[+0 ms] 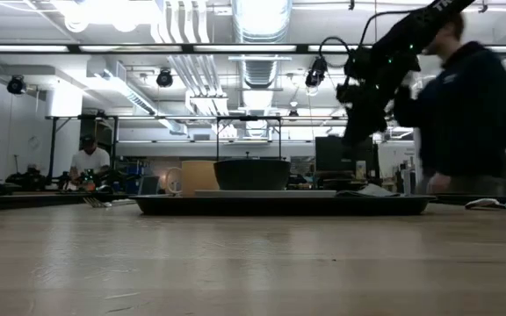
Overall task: Set up tray
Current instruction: Put the gray napkin to the right of the white plate on the black tray
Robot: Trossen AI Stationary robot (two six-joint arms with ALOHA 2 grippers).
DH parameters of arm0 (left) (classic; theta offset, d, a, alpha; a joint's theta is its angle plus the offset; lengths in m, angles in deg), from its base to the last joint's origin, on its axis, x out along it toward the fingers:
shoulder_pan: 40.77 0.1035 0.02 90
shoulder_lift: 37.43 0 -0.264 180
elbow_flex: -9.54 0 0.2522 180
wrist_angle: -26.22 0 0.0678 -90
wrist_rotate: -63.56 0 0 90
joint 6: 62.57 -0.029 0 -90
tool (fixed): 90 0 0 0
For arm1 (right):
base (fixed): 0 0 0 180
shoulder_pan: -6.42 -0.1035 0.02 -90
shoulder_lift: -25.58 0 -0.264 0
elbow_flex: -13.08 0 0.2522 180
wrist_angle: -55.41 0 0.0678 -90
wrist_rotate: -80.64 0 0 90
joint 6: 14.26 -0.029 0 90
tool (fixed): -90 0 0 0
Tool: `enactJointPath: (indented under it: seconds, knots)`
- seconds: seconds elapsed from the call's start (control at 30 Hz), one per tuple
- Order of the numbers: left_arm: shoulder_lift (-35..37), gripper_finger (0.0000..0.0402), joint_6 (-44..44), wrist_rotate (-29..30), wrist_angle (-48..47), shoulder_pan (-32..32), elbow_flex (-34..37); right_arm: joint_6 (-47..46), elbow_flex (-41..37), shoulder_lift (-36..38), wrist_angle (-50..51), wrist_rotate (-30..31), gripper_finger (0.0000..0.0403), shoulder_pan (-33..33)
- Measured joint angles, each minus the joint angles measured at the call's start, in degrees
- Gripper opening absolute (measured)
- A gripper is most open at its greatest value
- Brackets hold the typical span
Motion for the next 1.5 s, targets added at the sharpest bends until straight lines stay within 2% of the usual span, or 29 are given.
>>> enactJointPath:
  seconds: [0.1, 0.23, 0.57, 1.17, 1.5]
  knots:
    - [0.0, 0.0097, 0.0, 0.0, 0.3, 0.0, 0.0, -1.4, -5.1, -0.9, 1.1, -0.1, 0.0176, -3.1]
    - [0.0, 0.0097, -0.1, 0.0, 0.2, 0.0, 0.0, -6.2, -9.9, -0.5, -2.8, -3.3, 0.0152, -5.6]
    - [0.0, 0.0097, -0.4, 0.0, 0.0, 0.0, 0.0, -12.2, -13.3, -0.6, -10.1, -2.0, 0.0137, -13.2]
    - [0.0, 0.0097, -1.0, -0.1, 0.3, 0.0, 0.0, -17.5, -18.4, -1.0, -20.4, -1.1, 0.0137, -15.9]
    - [0.0, 0.0097, -1.0, -0.1, 0.3, 0.0, 0.0, -18.5, -18.7, -6.6, -20.7, -0.6, 0.0136, -17.1]
